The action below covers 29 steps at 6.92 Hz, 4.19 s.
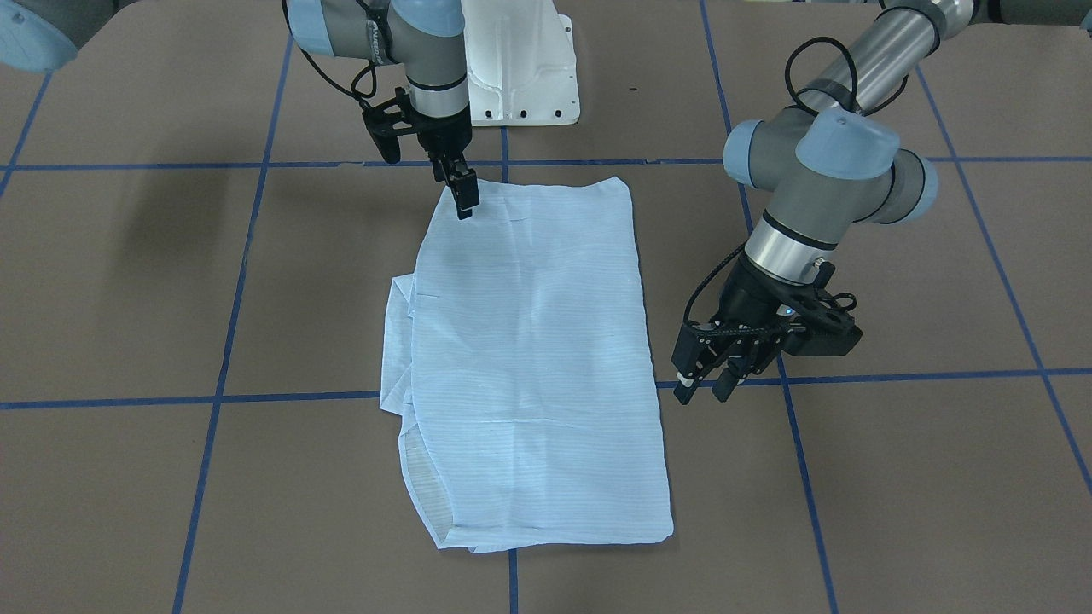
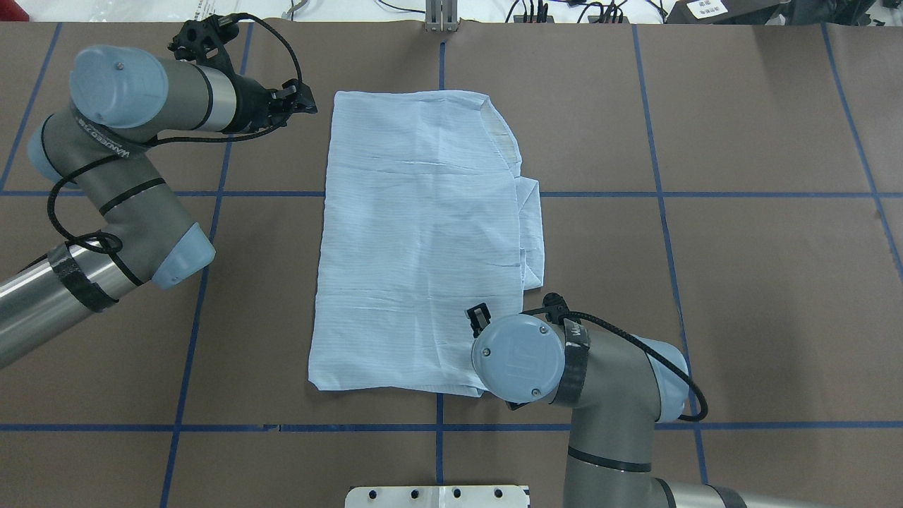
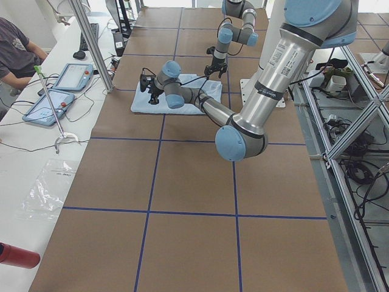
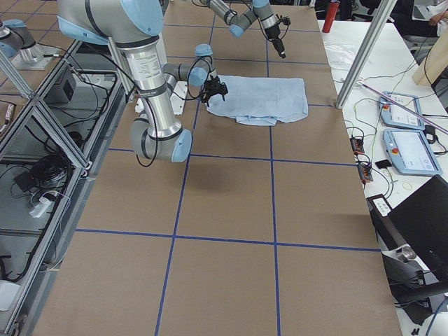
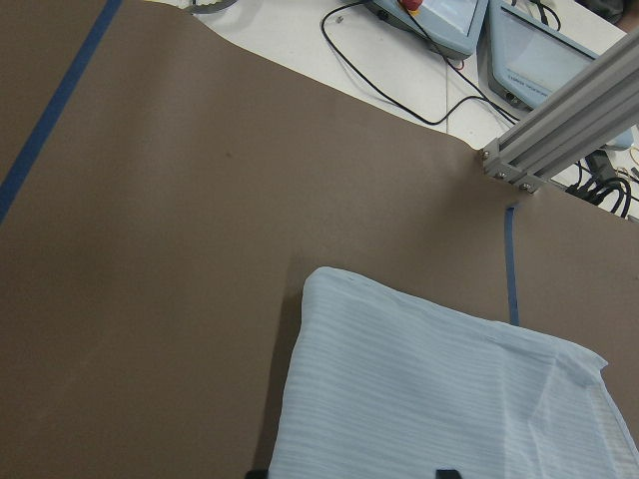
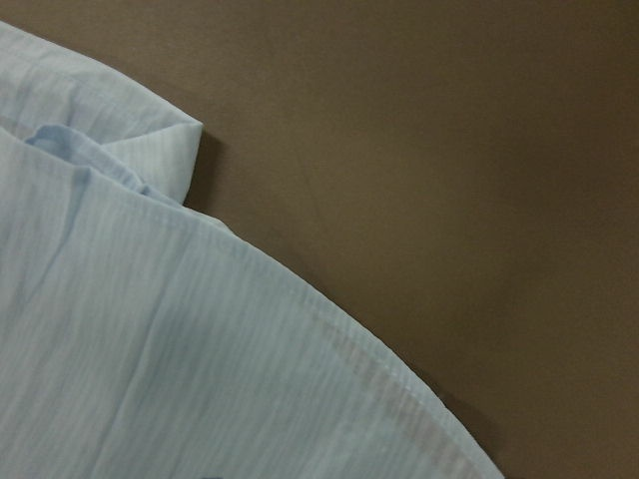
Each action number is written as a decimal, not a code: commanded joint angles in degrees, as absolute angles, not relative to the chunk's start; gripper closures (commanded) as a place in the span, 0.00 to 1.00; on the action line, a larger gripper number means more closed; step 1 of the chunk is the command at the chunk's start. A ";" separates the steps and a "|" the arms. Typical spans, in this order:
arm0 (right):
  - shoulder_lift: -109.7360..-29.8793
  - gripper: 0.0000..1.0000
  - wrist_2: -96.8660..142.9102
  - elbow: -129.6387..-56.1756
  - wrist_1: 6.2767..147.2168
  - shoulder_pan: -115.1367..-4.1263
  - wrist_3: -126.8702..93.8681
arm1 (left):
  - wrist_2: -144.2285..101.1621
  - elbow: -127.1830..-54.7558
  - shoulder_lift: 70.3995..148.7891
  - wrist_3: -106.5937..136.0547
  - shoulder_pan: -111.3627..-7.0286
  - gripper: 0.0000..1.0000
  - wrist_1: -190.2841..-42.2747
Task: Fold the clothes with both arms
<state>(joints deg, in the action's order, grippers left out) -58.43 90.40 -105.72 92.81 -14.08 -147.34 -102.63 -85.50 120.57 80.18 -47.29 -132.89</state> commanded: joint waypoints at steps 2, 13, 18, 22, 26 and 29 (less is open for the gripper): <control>-58.36 0.04 90.44 -105.38 92.64 -12.14 -152.40 | -101.69 -86.31 120.50 80.24 -47.29 0.36 -132.89; -58.45 1.00 90.44 -102.83 89.91 -11.24 -152.94 | -99.40 -86.92 119.80 80.33 -46.93 0.36 -132.89; -58.27 1.00 91.22 -103.53 87.10 -11.95 -153.63 | -99.32 -89.03 117.77 80.51 -46.85 0.36 -132.89; -58.27 0.32 90.62 -103.01 87.10 -11.87 -153.81 | -99.32 -88.95 117.60 80.68 -46.41 0.36 -132.89; -57.83 0.30 90.62 -102.22 87.19 -11.78 -153.72 | -98.88 -89.03 117.60 80.68 -46.32 0.36 -132.89; -56.25 0.33 90.88 -100.11 87.36 -11.78 -153.63 | -98.18 -89.03 117.60 80.68 -45.88 0.36 -132.89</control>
